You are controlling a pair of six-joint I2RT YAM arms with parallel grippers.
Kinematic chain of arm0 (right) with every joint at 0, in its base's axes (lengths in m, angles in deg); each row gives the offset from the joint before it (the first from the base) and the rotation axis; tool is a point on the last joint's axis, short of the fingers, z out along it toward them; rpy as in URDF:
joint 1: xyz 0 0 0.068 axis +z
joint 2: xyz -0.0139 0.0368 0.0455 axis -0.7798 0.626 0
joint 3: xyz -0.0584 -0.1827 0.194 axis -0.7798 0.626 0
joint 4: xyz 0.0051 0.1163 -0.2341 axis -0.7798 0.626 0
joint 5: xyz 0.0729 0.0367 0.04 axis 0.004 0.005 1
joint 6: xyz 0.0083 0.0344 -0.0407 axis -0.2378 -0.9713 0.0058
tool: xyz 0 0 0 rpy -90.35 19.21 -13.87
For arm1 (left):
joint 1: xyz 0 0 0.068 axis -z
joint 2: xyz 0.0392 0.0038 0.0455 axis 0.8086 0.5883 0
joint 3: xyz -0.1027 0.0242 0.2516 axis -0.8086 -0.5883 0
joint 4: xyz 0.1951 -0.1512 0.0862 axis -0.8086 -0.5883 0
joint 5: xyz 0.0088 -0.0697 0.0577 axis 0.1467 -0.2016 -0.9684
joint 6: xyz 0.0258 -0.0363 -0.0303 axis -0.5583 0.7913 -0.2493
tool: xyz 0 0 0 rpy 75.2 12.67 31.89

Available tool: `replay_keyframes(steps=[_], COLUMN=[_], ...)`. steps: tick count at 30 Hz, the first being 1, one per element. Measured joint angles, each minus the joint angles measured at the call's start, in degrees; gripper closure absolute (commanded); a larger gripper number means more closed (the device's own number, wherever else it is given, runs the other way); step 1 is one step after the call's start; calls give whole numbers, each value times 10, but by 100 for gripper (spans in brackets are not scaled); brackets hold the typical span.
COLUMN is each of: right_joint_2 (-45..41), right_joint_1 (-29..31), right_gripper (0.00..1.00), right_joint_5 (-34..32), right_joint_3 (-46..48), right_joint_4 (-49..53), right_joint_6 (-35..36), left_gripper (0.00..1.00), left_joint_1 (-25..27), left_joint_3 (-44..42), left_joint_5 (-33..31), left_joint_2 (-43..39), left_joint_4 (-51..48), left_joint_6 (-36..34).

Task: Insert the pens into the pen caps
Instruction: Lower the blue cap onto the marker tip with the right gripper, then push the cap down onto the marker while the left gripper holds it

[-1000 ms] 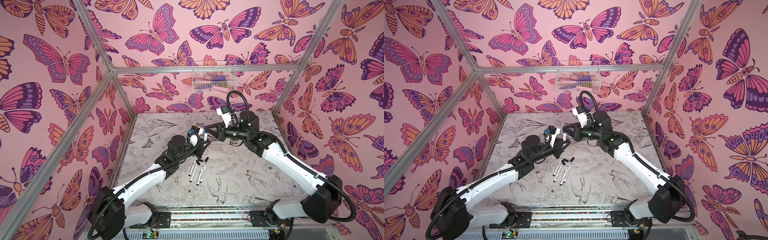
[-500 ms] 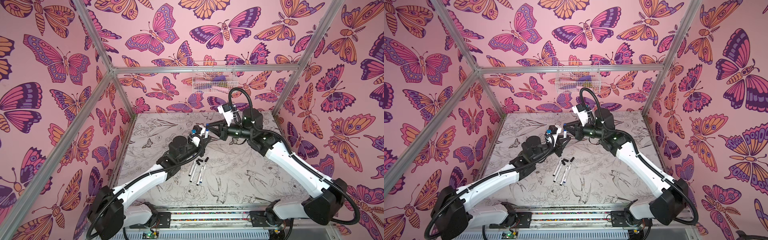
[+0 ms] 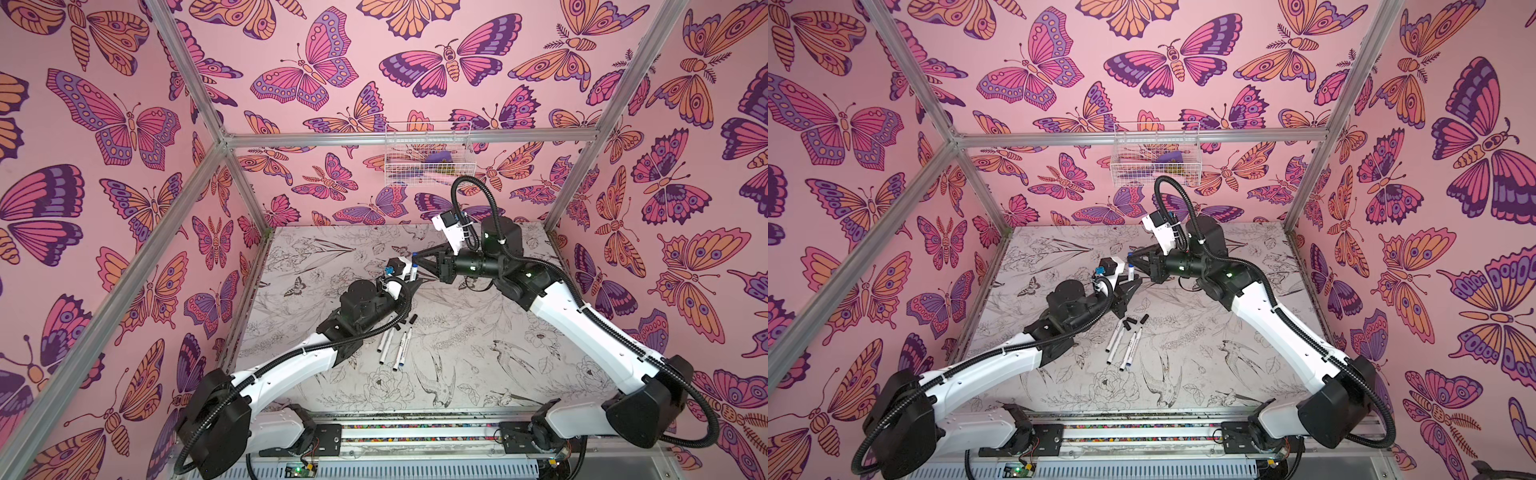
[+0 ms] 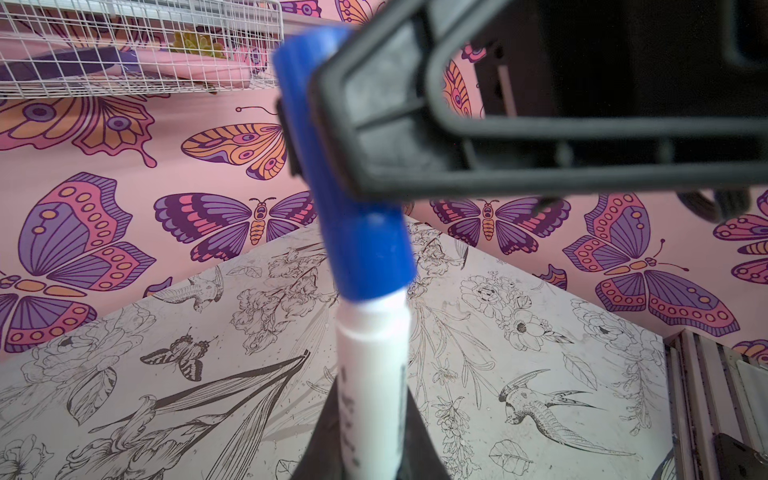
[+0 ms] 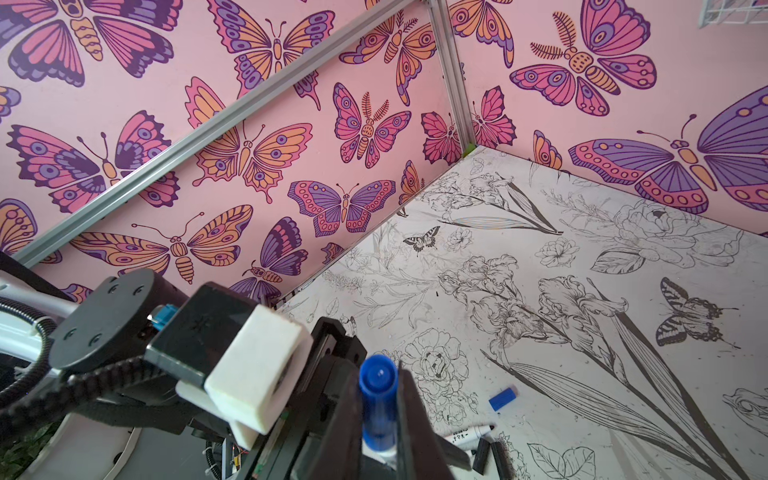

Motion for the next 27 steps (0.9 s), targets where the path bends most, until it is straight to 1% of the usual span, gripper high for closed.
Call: replay_keyframes(steps=[5, 10, 15, 20, 23, 27], right_joint_2=[0, 0, 0, -2, -3, -3], right_joint_1=[3, 3, 1, -2, -2, -2], right_gripper=[73, 60, 49, 49, 51, 57], right_joint_5=[2, -1, -10, -24, -25, -20], right_joint_3=[0, 0, 0, 0, 0, 0], right_joint_4=[8, 19, 34, 37, 37, 36], right_joint_6=[-1, -2, -2, -2, -1, -6], left_gripper=[100, 100, 100, 100, 100, 100], left_joint_1=[2, 5, 5, 8, 11, 14], left_joint_3=[-3, -17, -29, -40, -41, -41], left_joint_5=[-10, -16, -26, -30, -30, -30], left_joint_2=[5, 27, 28, 28, 29, 31], left_joint_4=[8, 30, 51, 53, 52, 52], left_joint_6=[0, 1, 4, 0, -2, -2])
